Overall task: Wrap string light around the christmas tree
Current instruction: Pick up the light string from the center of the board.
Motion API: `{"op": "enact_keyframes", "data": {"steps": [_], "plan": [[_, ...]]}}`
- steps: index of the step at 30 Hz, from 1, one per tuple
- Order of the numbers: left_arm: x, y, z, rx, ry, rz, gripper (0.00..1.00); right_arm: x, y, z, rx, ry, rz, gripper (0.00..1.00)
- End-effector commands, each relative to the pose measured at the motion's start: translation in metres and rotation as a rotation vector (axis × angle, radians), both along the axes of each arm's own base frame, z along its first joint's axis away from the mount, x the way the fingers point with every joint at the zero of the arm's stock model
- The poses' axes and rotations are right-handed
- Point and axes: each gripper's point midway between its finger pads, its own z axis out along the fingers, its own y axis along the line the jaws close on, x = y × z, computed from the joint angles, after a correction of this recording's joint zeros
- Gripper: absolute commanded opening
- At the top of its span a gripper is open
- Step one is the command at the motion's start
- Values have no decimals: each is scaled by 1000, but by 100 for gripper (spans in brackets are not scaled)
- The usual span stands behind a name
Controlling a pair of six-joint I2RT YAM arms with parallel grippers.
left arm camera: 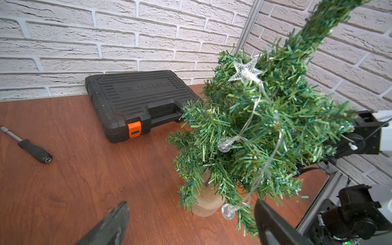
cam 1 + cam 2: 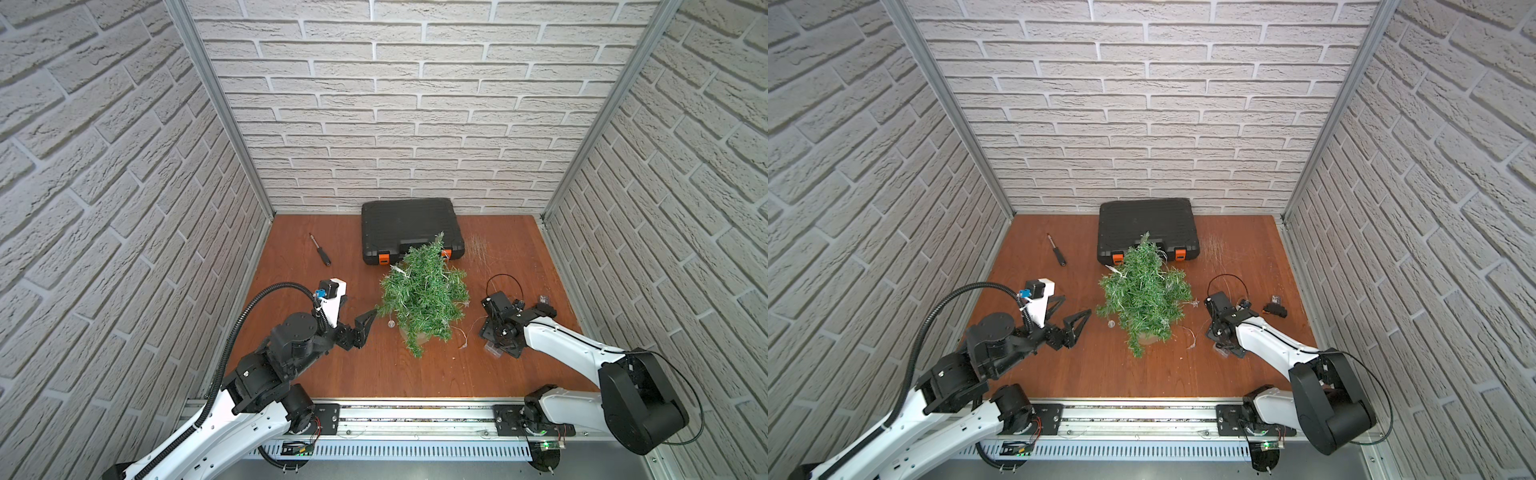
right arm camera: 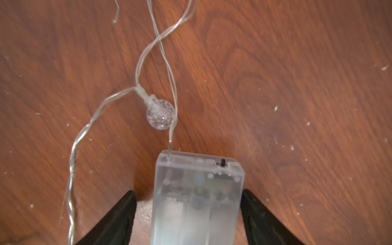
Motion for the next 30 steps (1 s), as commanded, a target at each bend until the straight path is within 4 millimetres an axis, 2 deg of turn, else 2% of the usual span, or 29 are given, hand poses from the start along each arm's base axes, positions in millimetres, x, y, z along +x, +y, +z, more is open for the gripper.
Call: {"op": "enact_keyframes", "data": {"steps": [1,6,12,15,18,21,23,25,30], "plan": [[1,1,0,3,-5,11,91,1,-3,-1,-24,-13,-10,77],[3,1,-1,5,4,21,91,2,-5,-1,-37,-11,-13,71],[3,1,-3,11,13,21,91,6,-4,-1,-41,-16,-8,60],[3,1,-2,7,14,21,92,8,-2,0,-33,-16,0,48],[1,5,5,8,11,29,91,12,-1,10,-27,-43,12,41],[0,7,13,6,0,31,91,19,-9,38,-76,-101,23,37],[-1,6,18,3,-8,21,91,26,-16,67,-122,-162,34,36],[-2,2,25,-6,-9,1,89,34,-22,98,-161,-231,53,36],[-5,-16,50,-43,-22,-81,87,58,-34,198,-270,-432,86,36]]}}
